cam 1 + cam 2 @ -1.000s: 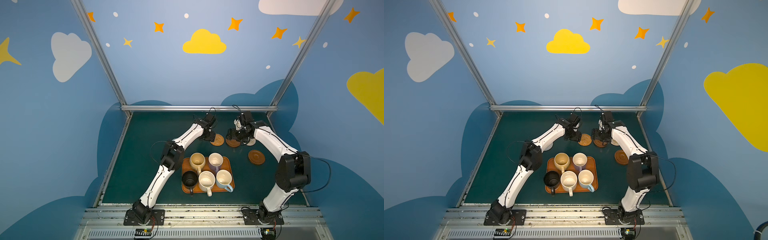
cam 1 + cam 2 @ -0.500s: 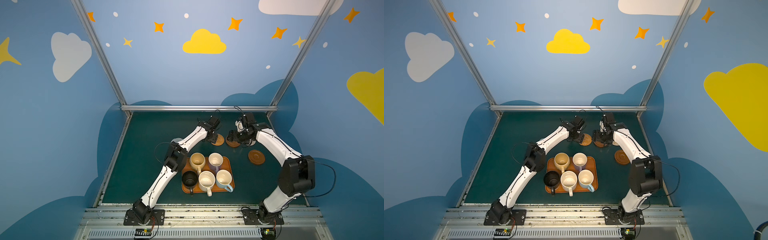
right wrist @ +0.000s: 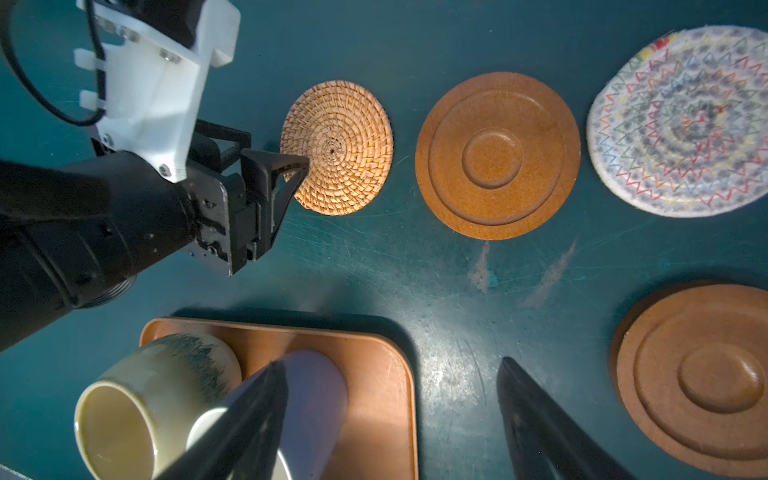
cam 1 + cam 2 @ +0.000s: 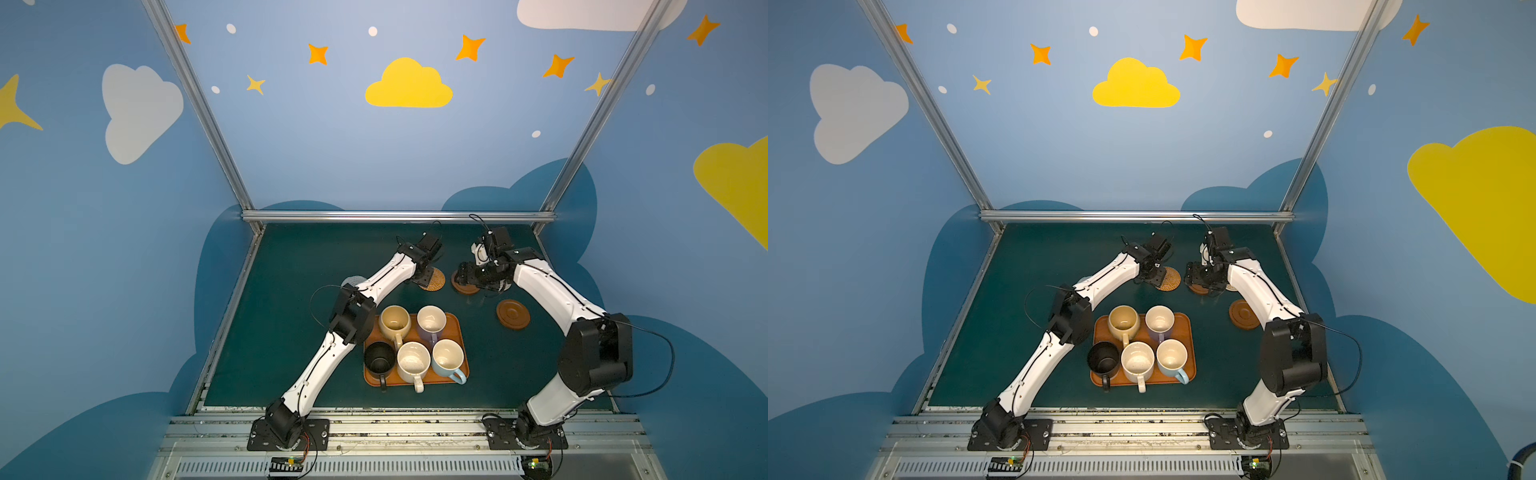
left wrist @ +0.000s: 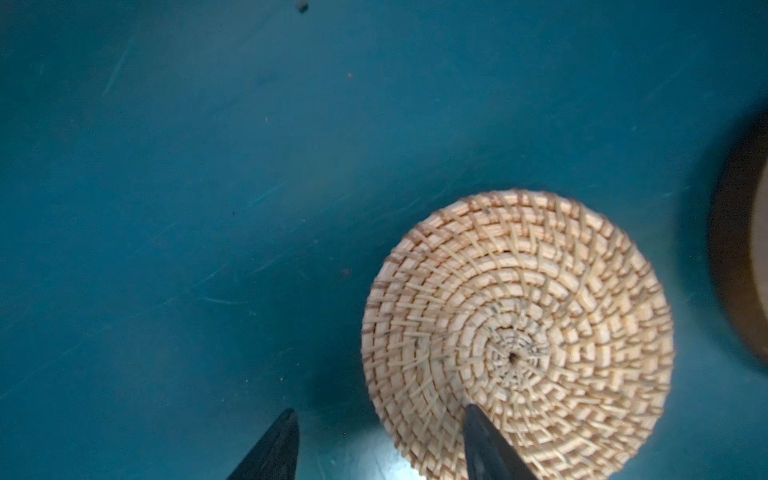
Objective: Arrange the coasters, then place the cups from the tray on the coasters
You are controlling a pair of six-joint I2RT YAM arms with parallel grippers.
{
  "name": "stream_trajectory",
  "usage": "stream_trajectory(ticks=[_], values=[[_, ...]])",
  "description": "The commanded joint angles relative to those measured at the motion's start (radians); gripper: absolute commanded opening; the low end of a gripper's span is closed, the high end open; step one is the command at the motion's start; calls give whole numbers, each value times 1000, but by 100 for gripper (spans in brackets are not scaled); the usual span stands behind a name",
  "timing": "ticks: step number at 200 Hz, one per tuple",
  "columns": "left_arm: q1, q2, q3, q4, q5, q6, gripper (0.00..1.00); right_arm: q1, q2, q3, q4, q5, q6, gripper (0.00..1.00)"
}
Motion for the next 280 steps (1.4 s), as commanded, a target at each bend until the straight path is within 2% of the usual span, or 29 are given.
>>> stream_trajectory(ticks=[1, 21, 52, 84, 131, 174, 199, 280], values=[[39, -18, -65, -147, -9, -25, 61, -4, -35, -18, 9, -7, -6, 79], [70, -69, -149, -123, 27, -44, 61, -4, -38, -27, 15, -15, -4, 79], [96, -107, -191, -167, 30, -46, 61, -5, -41, -29, 14, -16, -4, 79], [111, -195, -331, -102, 30, -45, 59, -5, -37, -28, 14, -29, 0, 79], [137, -276, -455, -50, 51, -58, 57, 25, -11, -9, 17, -79, 3, 80], [150, -311, -511, -25, 61, -75, 55, 96, 46, 31, 19, -90, 21, 80], [174, -345, -565, 19, 84, -90, 56, 136, 100, 90, -9, -102, 15, 76], [185, -357, -598, 34, 67, -80, 55, 182, 178, 178, -51, -105, 12, 74]])
